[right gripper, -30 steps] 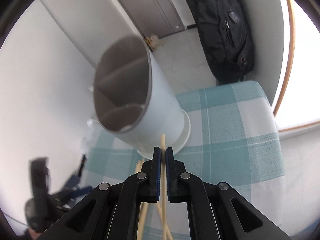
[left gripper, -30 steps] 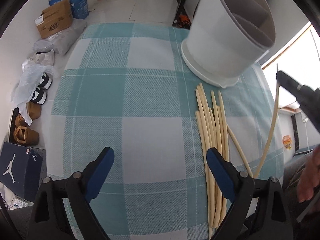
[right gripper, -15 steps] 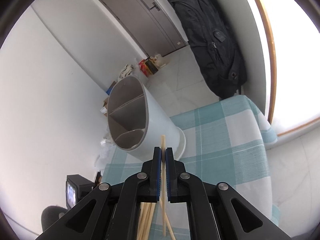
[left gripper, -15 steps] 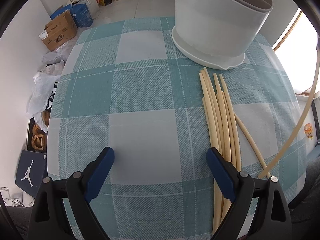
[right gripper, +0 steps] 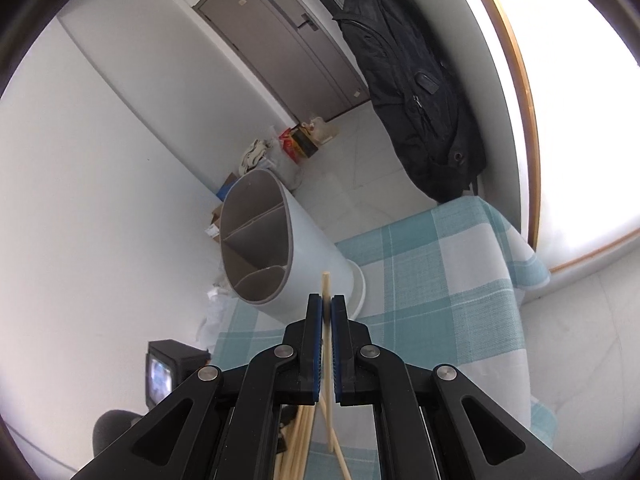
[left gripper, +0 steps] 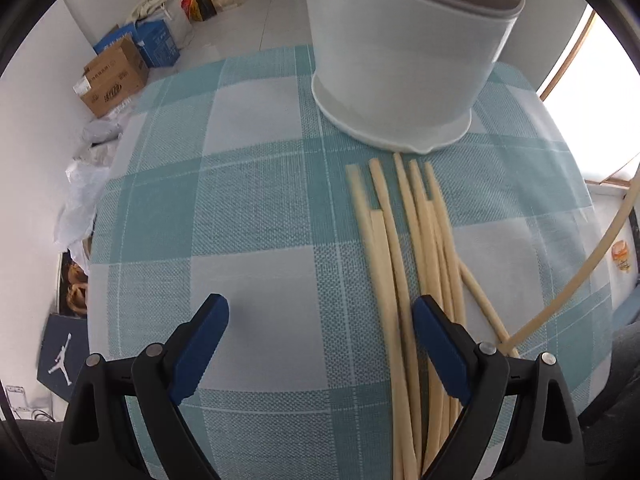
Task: Organize utensils
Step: 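Close the right gripper on one wooden chopstick and lift it, then lower the left tool and grasp a chopstick from the pile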
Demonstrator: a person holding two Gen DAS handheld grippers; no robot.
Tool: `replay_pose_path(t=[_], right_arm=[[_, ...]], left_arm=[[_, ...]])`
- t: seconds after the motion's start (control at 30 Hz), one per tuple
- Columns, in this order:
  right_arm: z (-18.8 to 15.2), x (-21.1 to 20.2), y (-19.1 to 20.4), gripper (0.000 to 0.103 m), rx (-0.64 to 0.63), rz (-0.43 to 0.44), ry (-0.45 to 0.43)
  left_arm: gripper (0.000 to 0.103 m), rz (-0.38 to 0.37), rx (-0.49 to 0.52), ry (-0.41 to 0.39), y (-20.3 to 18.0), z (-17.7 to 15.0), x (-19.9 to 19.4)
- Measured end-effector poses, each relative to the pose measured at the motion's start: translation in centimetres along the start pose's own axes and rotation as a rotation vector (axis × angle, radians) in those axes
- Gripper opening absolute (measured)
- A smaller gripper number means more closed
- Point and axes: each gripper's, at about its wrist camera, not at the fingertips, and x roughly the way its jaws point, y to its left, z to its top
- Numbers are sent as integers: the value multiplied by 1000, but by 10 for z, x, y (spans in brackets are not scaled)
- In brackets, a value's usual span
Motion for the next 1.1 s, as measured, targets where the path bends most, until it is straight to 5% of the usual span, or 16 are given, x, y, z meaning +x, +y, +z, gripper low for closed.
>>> replay_pose_path(t=[0.2,0.4,0.67,1.1], right_arm=[[-1,2,2,4,-14,4,7],[-2,6,3,4,-14,4,14],[-2,10,8,4,-31,-8,11],[0,10,7,4,-20,-2,14]], left_arm=[[78,-49,-48,14,22,1,-3],[76,-106,-139,7,53,6,-3],[76,-32,-129,-9,51,18,8],[76,-28,-120,-13,34,29,9]])
